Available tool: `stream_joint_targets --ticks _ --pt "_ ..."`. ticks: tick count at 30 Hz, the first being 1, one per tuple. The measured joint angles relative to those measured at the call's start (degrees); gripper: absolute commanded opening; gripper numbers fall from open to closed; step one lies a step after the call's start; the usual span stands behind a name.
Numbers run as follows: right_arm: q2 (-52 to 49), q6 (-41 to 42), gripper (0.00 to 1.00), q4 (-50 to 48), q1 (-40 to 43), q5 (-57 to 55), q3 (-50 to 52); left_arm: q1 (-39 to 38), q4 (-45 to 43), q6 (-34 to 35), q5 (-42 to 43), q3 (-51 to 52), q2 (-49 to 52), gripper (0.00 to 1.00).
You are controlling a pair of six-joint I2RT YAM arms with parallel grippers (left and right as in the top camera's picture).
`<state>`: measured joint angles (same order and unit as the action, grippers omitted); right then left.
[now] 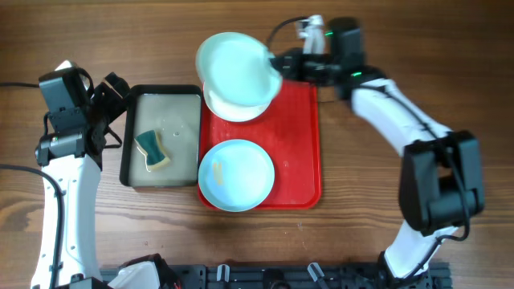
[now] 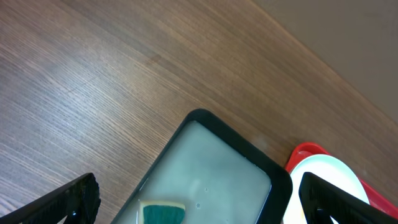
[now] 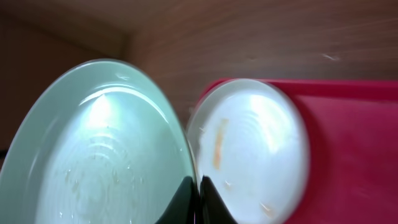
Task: Clean dirty plates on tray and stack at the side
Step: 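Place the blue plate on the table right of the red tray, then move right gripper to the lower blue plate and grasp its rim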
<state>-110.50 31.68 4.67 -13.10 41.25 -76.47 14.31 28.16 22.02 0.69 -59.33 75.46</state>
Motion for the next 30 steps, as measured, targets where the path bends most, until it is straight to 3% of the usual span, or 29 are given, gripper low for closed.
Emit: stream_joint_targets --ticks 7,11,18,23,30 --pt "0.0 -6.3 0.04 21.9 24.5 2.3 -0.1 0.0 0.0 0.0 0.0 0.0 0.0 1.0" --pt "0.0 -11.0 0.04 32.7 31.9 -10.8 0.0 0.0 0.0 0.0 0.0 0.0 0.0 1.0" --pt "0.0 -15.4 0.06 34.7 29.4 -27.2 4.5 0.0 0.0 0.0 0.0 0.0 0.0 1.0" --pt "0.0 -17.8 0.09 32.6 25.0 -29.9 4.9 0.0 0.0 0.0 0.0 0.0 0.0 1.0" --pt "0.0 -20.3 0.31 32.1 22.0 -32.5 4.9 0.0 0.0 0.0 0.0 0.0 0.0 1.0"
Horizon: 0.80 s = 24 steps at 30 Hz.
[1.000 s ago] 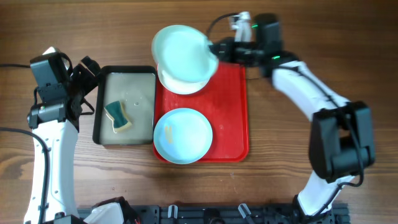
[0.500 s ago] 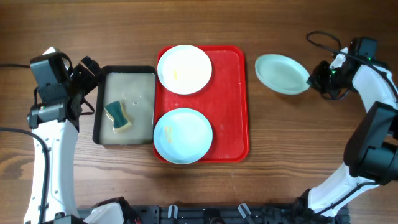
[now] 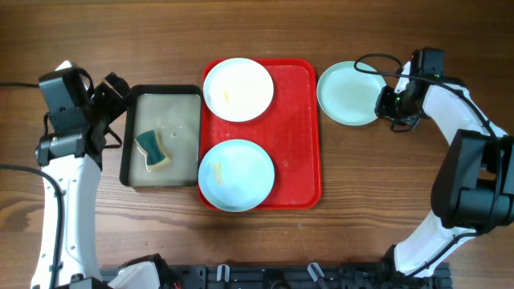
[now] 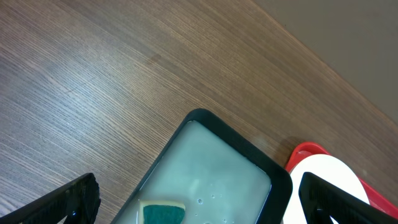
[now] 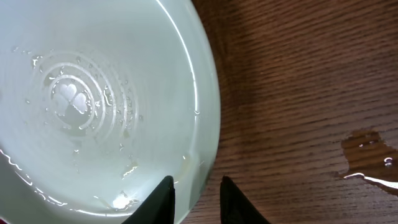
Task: Clean dirty plates on tray and stack at the side
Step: 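Move right gripper to the lower blue plate and grasp its rim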
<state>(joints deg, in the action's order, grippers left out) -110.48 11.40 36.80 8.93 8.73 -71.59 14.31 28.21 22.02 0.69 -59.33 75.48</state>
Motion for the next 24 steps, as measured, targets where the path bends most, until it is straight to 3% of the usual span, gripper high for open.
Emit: stream_joint_targets --ticks 2,8,13,18,24 --pt "0.0 -1.0 0.4 1.2 0.0 0.2 -0.2 0.0 0.0 0.0 0.0 0.0 0.0 1.0" --pt "3.0 -7.4 0.45 12.8 -2.5 14.1 -11.7 0.0 0.0 0.0 0.0 0.0 0.0 1.0" --pt "5.1 -13.5 0.49 20.0 -18.9 18.4 -12.0 0.0 0.0 0.0 0.0 0.0 0.0 1.0" --pt "5.1 -11.9 0.49 18.4 -32.2 13.0 -5.2 0.0 0.0 0.0 0.0 0.0 0.0 1.0" --pt "5.1 -8.8 0.45 5.9 -43.0 10.5 5.3 0.0 0.0 0.0 0.0 0.0 0.0 1.0"
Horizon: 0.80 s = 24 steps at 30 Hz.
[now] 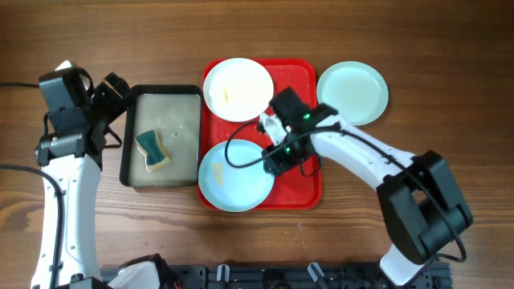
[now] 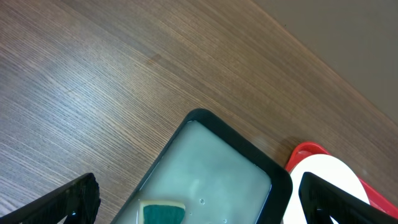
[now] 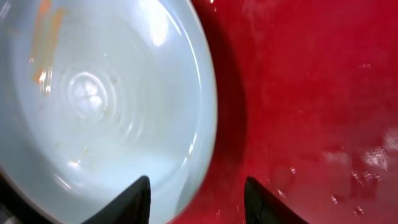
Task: Clean dirty plates on tray and stack at the side
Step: 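Move right gripper to the lower blue plate and grasp its rim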
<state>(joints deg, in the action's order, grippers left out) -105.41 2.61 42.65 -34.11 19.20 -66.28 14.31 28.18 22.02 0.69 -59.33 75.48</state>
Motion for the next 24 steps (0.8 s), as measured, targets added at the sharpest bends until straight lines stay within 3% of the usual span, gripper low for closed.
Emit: stream_joint_targets --ticks 5,9,12,14,16,19,21,24 --pt "0.0 3.1 0.3 -3.4 -0.7 -1.8 2.8 0.0 0.0 0.0 0.0 0.0 0.0 1.0" --pt "0.0 5.5 0.06 -6.0 -0.7 -2.2 2.8 0.0 0.0 0.0 0.0 0.0 0.0 1.0" --pt "0.0 6.3 0.08 -6.0 -0.7 -2.8 2.8 0.0 0.0 0.0 0.0 0.0 0.0 1.0" --pt "0.0 6.8 0.19 -6.1 -0.7 -2.8 2.8 0.0 0.0 0.0 0.0 0.0 0.0 1.0" --pt "0.0 7.7 0.19 -6.1 -0.7 -3.2 2.8 0.0 0.0 0.0 0.0 0.0 0.0 1.0" --pt "0.0 7.7 0.18 -6.1 -0.7 -3.3 2.8 0.0 0.0 0.0 0.0 0.0 0.0 1.0" --pt "0.0 7.8 0.04 -6.3 -0.7 -3.9 2.8 0.0 0.0 0.0 0.0 0.0 0.0 1.0" --pt "-0.5 8.1 0.04 -6.3 -0.7 -6.8 2.8 0.0 0.0 0.0 0.0 0.0 0.0 1.0"
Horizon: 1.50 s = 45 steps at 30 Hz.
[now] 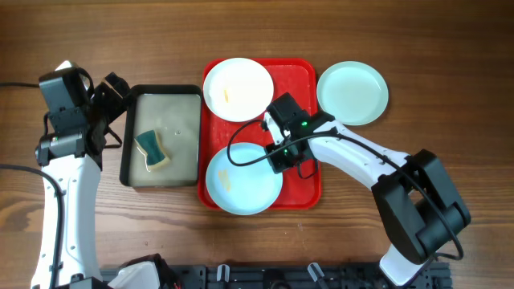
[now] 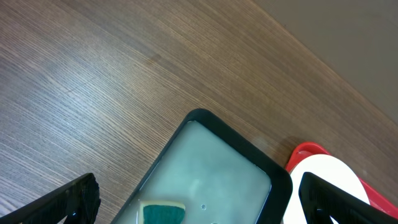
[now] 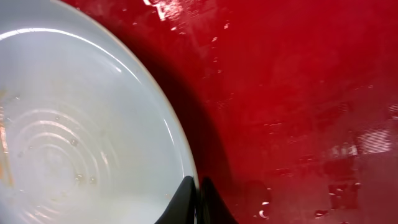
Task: Clean dirty plates on tray and stack at the side
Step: 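Move right gripper to the lower blue plate and grasp its rim, then drag the lower blue plate toward the tray center with the right gripper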
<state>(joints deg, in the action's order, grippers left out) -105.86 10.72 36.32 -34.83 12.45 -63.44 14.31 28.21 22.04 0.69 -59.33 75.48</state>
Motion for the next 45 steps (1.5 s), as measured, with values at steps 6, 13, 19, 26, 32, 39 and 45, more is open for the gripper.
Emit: stream_joint_targets --ticks 6,13,19,26,32,39,45 --pt "0.0 1.7 0.04 3.2 2.7 -4.7 -3.9 0.0 0.0 0.0 0.0 0.0 0.0 1.0" --pt "0.2 3.6 0.04 7.8 12.8 -7.0 -4.7 0.0 0.0 0.0 0.0 0.0 0.0 1.0" --pt "0.2 4.3 0.36 7.6 13.6 -6.5 -4.7 0.0 0.0 0.0 0.0 0.0 0.0 1.0" --pt "0.2 3.6 0.79 1.9 13.6 -6.5 -4.7 0.0 0.0 0.0 0.0 0.0 0.0 1.0" --pt "0.3 2.9 1.0 0.8 13.6 -6.5 -4.7 0.0 0.0 0.0 0.0 0.0 0.0 1.0" --pt "0.3 2.9 0.99 0.4 13.6 -6.5 -4.7 0.0 0.0 0.0 0.0 0.0 0.0 1.0" --pt "0.3 2.9 1.0 0.4 13.6 -6.5 -4.7 0.0 0.0 0.0 0.0 0.0 0.0 1.0"
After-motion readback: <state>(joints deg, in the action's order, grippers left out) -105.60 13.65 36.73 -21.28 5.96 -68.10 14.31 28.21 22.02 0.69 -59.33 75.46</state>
